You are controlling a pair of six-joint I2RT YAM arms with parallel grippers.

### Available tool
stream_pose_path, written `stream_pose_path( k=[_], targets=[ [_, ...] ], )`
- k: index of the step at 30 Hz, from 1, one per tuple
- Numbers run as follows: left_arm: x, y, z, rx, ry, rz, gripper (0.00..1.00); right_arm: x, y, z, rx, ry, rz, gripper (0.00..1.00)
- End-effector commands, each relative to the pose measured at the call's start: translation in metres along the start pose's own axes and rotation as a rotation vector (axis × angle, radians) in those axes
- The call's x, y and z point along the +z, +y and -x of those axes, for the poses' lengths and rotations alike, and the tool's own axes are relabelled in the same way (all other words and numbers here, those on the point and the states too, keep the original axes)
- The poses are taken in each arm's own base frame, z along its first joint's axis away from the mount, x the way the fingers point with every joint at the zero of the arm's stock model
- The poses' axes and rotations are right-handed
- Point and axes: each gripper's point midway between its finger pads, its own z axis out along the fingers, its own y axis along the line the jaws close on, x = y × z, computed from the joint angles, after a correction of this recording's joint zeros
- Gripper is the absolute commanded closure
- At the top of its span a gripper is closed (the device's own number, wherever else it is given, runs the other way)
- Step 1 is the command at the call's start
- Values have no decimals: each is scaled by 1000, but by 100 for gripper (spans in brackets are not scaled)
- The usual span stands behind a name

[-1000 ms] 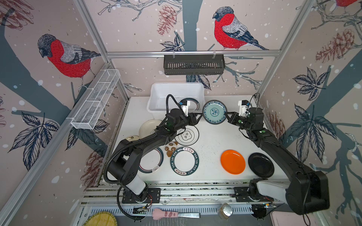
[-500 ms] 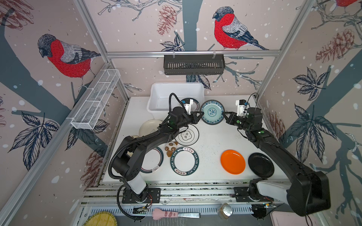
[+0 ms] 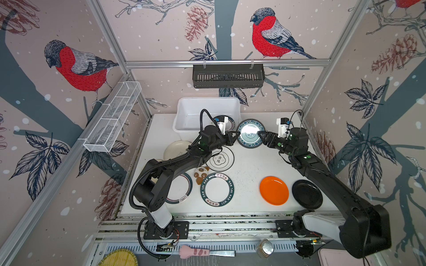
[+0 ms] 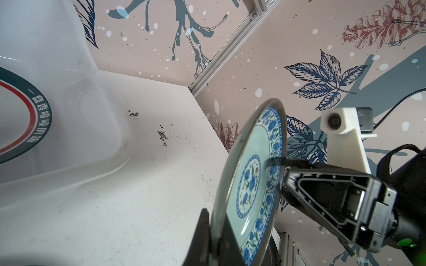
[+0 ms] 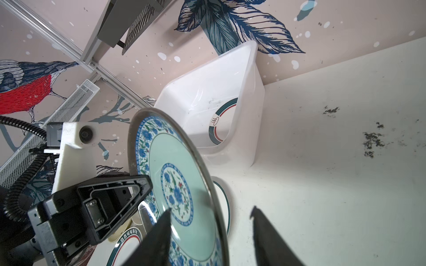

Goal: Place the plates into the plastic bin on the countertop
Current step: 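Grasp the plate rim with the left gripper while the right gripper releases, then lower the plate into the white bin with the left gripper and open it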

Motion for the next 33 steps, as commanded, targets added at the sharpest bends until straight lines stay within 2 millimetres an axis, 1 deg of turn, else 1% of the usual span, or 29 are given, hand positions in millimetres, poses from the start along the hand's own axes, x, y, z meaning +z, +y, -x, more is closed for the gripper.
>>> stream_pose_path(
  k=[1, 4, 5, 18, 23, 25, 27, 30, 33],
  targets=[
    [1, -10, 12, 55, -27, -25, 100, -4, 4, 7, -44, -42, 10, 19],
    [0, -9, 14, 60, -35, -15, 100, -7, 2, 5, -47, -47, -2, 10],
    [0, -8, 14, 61, -38, -12, 100, -7, 1, 4, -48, -47, -5, 8],
    [0, -8, 19, 69, -32, 11, 100, -17, -11, -11, -47, -56, -46, 5],
    [-3, -6, 28, 94, -43, 63, 100, -25, -12, -11, -61, -77, -60, 2],
    [-5, 0, 35, 107, -49, 98, 100, -27, -14, -11, -72, -81, -75, 0],
    [-9, 9, 45, 113, -60, 136, 100, -31, -14, -8, -87, -90, -88, 0],
    [-18, 32, 66, 103, -92, 207, 100, -37, -14, -6, -98, -100, -103, 0],
    [-32, 60, 90, 91, -141, 282, 100, -44, -13, -4, -111, -115, -110, 1]
  ],
)
